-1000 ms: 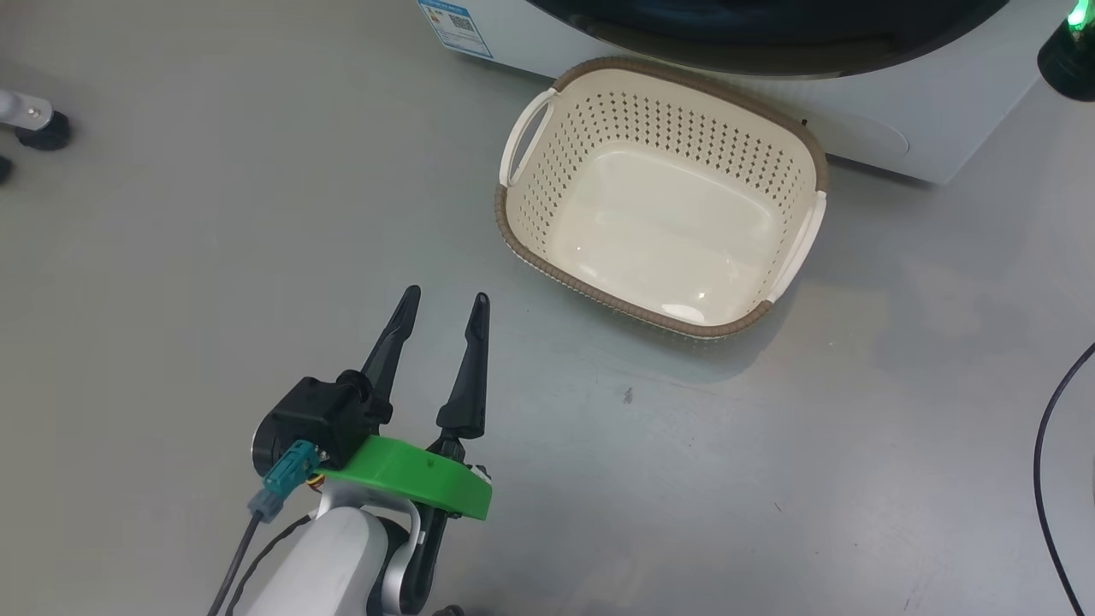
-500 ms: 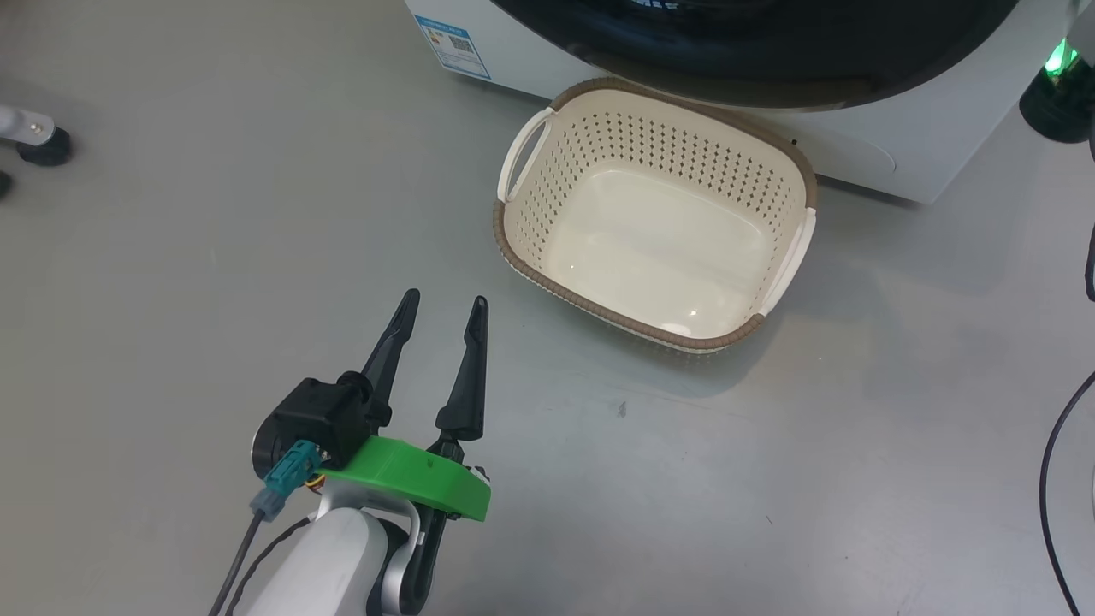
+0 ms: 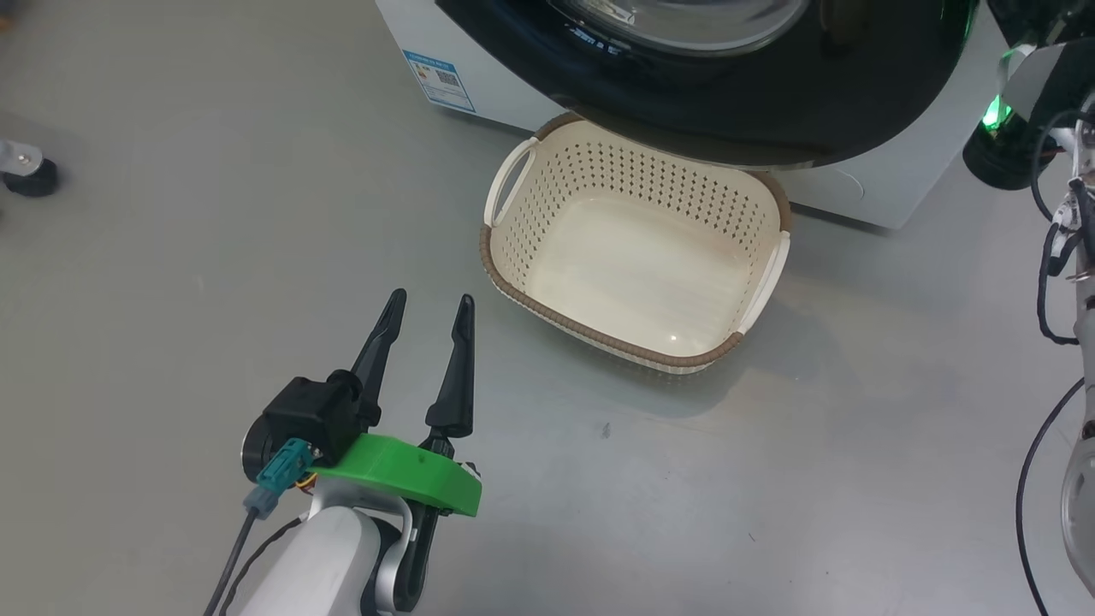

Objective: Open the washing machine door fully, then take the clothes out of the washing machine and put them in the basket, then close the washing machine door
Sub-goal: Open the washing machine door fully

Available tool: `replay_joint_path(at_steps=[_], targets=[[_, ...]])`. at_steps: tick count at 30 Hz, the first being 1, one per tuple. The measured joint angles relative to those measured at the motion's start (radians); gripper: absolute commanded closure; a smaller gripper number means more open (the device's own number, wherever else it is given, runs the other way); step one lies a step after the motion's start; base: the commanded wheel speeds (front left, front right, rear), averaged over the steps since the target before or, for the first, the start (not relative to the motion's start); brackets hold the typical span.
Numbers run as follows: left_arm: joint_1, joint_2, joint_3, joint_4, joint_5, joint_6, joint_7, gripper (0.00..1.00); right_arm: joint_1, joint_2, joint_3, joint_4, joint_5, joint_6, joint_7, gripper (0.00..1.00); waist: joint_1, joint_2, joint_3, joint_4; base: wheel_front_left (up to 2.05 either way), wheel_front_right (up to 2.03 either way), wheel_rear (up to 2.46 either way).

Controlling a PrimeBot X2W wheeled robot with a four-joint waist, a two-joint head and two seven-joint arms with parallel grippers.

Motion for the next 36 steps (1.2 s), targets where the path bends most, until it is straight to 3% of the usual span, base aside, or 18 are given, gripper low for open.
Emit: replay_joint_path(at_steps=[36], targets=[[0.029,0.001,0.012,0.029,0.052,0.001,0.000,0.00,0.142,0.086,0.051,0.033,0.019,0.045,0.080,1.00,0.0000,0.0000,-0.129,-0.045,0.00,0.00,0.00]])
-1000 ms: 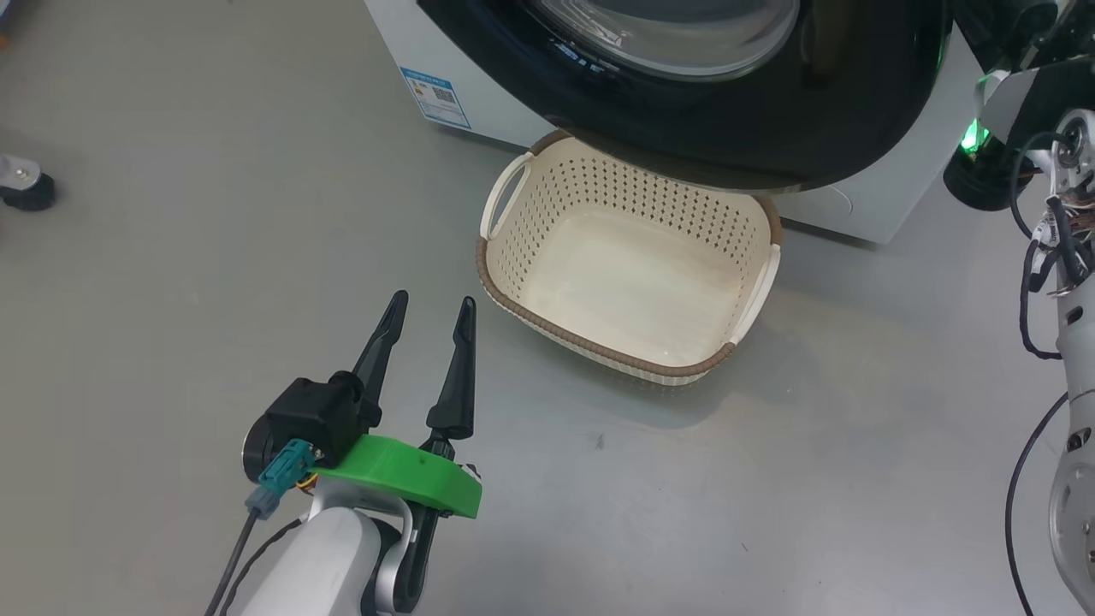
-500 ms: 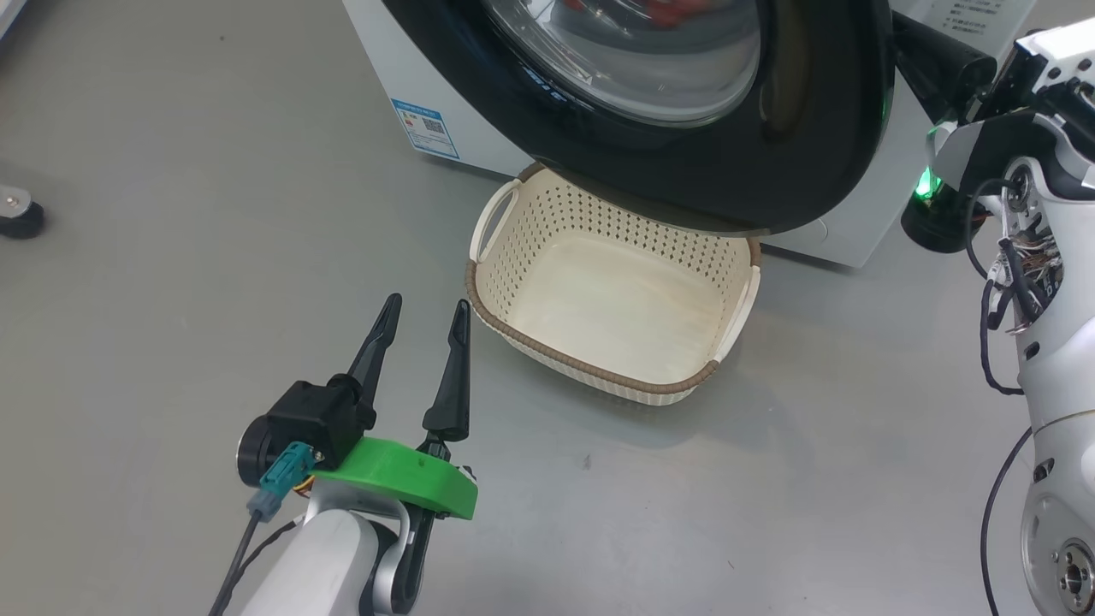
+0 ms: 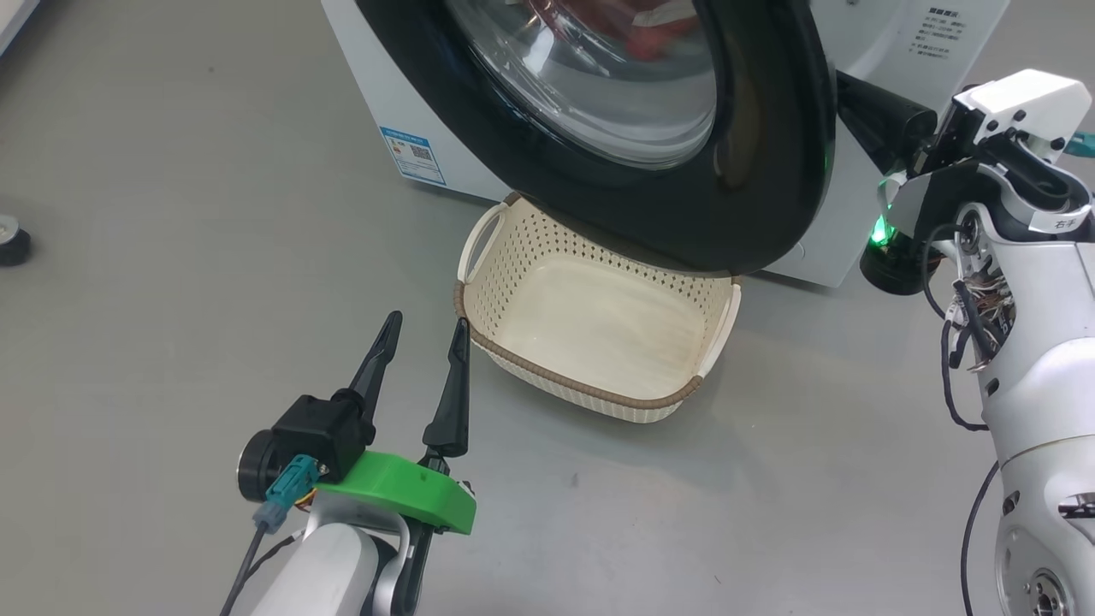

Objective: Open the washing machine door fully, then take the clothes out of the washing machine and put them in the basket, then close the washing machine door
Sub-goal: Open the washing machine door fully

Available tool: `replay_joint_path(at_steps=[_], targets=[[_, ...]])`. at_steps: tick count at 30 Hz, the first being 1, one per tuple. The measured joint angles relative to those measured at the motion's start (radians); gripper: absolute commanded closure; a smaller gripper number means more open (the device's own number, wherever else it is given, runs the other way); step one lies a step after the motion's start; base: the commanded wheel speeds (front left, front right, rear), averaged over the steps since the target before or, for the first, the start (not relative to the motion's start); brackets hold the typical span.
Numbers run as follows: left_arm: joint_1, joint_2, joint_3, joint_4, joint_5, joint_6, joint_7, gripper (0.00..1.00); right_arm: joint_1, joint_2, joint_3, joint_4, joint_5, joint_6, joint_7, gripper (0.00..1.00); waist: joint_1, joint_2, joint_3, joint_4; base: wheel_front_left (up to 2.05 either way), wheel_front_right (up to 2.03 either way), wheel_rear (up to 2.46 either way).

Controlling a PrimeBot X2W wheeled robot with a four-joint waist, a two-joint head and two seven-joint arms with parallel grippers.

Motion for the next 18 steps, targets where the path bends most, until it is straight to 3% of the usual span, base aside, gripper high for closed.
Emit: replay_joint_path(at_steps=[18], targets=[[0.011,0.000,0.007,0.000,0.002,0.000,0.000,0.00,0.072,0.032,0.062,-0.031,0.028,0.000,0.053,1.00,0.0000,0.0000,-0.025,-0.013,0.00,0.00,0.00]])
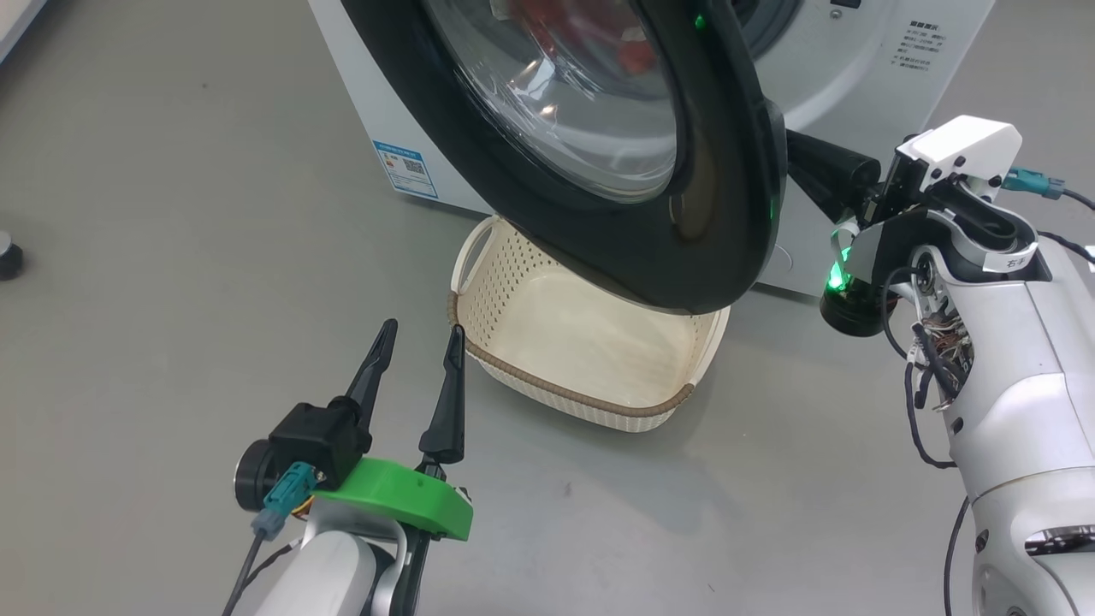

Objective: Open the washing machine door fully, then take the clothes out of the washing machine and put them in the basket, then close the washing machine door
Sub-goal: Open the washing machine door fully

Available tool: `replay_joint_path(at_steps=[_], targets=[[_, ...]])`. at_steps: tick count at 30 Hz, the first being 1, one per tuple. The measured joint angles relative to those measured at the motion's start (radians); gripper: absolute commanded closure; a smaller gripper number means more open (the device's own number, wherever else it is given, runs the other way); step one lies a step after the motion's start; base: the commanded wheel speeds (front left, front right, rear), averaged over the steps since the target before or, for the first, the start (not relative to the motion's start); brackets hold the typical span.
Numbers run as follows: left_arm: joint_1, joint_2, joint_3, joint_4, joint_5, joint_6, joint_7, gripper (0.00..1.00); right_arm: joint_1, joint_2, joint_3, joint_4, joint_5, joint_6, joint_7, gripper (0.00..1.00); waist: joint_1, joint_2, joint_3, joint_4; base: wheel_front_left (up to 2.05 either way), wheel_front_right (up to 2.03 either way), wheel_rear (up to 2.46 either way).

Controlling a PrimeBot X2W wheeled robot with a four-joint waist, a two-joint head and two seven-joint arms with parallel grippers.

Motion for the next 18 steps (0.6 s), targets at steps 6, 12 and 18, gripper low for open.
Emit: replay_joint_path(at_steps=[6,12,18], targets=[[0.008,0.000,0.001,0.000,0.004,0.000,0.000,0.00,0.019,0.002,0.028,-0.029,0.023,0.000,0.026,1.00,0.0000,0.0000,-0.007,-0.003,0.00,0.00,0.00],[0.009,0.000,0.002,0.000,0.004,0.000,0.000,0.00,0.047,0.002,0.067,-0.064,0.070,-0.002,0.049,1.00,0.0000,0.0000,-0.014,-0.002,0.00,0.00,0.00],[0.011,0.000,0.002,0.000,0.004,0.000,0.000,0.00,0.084,0.003,0.145,-0.108,0.135,-0.011,0.078,1.00,0.0000,0.0000,-0.022,0.000,0.00,0.00,0.00]])
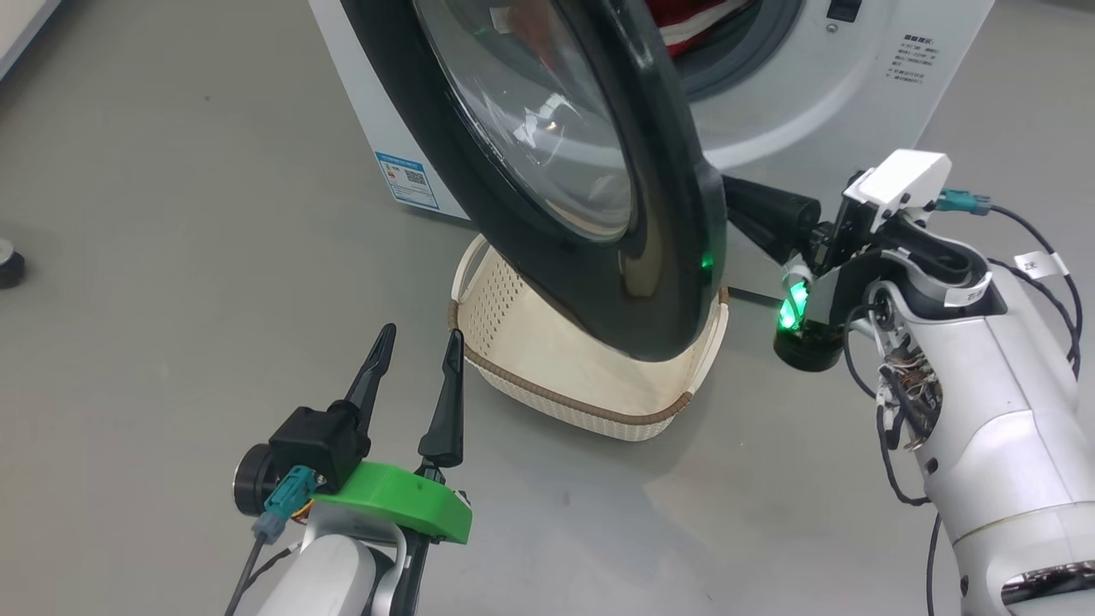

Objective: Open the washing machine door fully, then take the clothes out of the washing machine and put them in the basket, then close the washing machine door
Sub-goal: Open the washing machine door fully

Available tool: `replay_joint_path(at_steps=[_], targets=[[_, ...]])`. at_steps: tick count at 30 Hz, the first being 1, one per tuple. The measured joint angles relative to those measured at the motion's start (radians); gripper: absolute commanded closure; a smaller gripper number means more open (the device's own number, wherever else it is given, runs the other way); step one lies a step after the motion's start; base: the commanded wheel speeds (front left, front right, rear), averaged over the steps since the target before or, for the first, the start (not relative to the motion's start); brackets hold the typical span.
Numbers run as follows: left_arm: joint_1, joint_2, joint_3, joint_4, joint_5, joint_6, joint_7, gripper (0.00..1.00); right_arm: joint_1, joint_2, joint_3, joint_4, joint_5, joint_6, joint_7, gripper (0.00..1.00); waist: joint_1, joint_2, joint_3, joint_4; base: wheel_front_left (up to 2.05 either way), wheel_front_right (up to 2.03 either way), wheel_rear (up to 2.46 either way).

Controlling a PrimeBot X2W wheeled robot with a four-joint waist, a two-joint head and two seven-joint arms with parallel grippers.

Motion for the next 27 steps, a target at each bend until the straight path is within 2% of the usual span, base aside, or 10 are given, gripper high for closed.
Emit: replay_joint_path(at_steps=[14,27], targets=[[0.014,0.000,0.000,0.000,0.000,0.000,0.000,0.00,0.076,0.002,0.148,-0.114,0.078,-0.026,0.004,1.00,0.0000,0.0000,-0.011,0.004,0.00,0.00,0.00],[0.016,0.001,0.000,-0.003,0.003,0.000,0.000,0.00,0.131,0.002,0.248,-0.217,0.128,-0.043,-0.045,1.00,0.0000,0.0000,-0.012,0.004,0.00,0.00,0.00]])
